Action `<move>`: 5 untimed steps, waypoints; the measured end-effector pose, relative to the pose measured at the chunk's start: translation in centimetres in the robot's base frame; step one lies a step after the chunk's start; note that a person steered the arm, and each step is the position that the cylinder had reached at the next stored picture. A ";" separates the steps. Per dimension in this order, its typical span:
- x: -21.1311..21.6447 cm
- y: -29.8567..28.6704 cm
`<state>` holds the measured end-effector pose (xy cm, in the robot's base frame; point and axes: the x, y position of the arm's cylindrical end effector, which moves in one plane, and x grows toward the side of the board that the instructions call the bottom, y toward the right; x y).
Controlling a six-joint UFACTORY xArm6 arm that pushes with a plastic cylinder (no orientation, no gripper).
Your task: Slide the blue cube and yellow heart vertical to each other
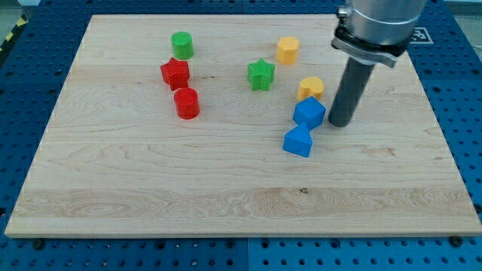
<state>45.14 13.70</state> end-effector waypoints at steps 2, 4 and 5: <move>-1.9 -1.7; -4.1 -1.7; -4.6 -1.7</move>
